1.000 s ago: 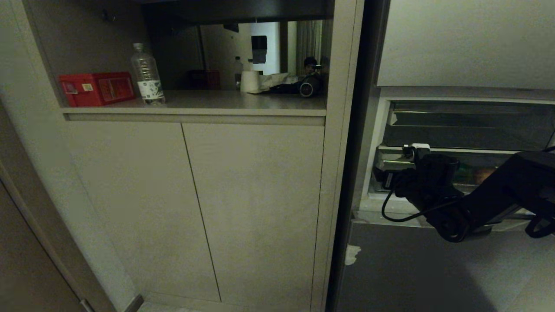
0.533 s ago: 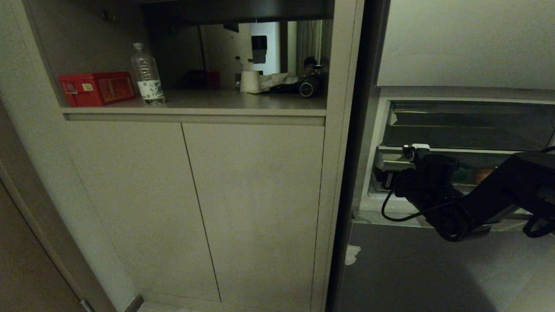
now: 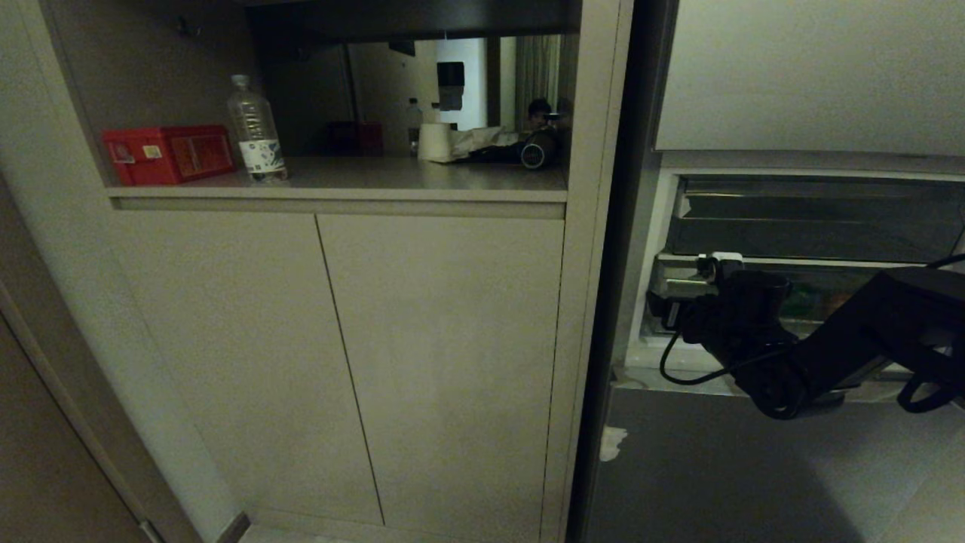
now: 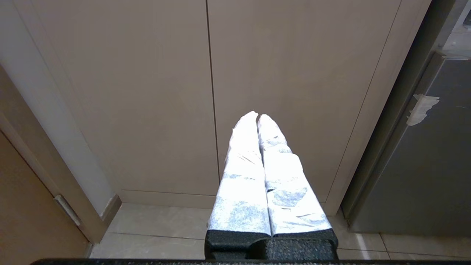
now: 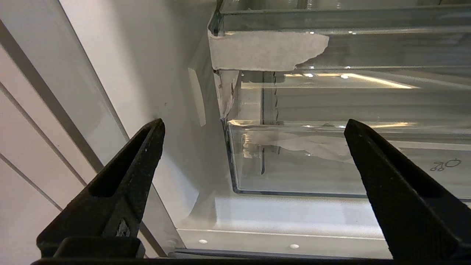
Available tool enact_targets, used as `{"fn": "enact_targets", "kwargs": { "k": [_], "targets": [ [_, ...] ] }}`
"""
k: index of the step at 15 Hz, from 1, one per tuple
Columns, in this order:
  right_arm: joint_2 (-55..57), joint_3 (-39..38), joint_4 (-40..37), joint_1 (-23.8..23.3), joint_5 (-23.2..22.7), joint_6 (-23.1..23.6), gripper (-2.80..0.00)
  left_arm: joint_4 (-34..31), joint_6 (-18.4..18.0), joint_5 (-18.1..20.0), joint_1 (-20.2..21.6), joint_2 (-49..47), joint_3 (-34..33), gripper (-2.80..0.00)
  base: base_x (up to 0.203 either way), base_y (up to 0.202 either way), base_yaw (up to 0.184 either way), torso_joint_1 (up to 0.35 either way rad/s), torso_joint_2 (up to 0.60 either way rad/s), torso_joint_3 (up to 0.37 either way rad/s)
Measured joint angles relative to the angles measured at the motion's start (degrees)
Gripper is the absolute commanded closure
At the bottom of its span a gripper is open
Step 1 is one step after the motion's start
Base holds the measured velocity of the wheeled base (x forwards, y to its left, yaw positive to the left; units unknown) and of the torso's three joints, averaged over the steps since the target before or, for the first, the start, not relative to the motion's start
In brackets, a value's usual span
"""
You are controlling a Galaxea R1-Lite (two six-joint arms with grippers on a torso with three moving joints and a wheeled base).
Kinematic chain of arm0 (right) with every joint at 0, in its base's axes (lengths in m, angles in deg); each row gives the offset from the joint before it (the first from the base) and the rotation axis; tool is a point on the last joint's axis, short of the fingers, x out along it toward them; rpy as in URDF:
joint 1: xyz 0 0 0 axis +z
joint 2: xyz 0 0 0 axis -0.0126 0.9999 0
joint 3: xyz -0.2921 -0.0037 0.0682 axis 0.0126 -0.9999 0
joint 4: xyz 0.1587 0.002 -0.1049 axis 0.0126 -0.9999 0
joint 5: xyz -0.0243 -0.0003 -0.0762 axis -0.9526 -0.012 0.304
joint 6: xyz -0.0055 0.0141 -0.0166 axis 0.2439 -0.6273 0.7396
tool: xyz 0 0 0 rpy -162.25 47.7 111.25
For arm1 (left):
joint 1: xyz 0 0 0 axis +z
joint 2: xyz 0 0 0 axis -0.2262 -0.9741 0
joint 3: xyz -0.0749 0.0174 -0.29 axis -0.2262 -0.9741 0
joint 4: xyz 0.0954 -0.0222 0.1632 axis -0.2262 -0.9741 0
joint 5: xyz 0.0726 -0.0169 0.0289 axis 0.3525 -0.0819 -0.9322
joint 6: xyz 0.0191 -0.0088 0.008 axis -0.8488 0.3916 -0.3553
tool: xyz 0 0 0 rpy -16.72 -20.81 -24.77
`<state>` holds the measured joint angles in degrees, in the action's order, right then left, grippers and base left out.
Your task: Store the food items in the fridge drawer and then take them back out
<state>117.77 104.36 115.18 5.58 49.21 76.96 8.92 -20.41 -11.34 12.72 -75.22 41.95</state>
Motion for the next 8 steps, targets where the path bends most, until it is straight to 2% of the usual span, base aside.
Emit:
{"fn": "enact_targets", "kwargs": {
  "k": [8],
  "targets": [
    [0.87,1.15,0.02,0.00,1.04,0.02,-2.80,0.00,0.00,0.00,0.00,0.00,0.00,0.00,0.000,0.000,0.000,0.000,0.00,0.000]
  ]
}}
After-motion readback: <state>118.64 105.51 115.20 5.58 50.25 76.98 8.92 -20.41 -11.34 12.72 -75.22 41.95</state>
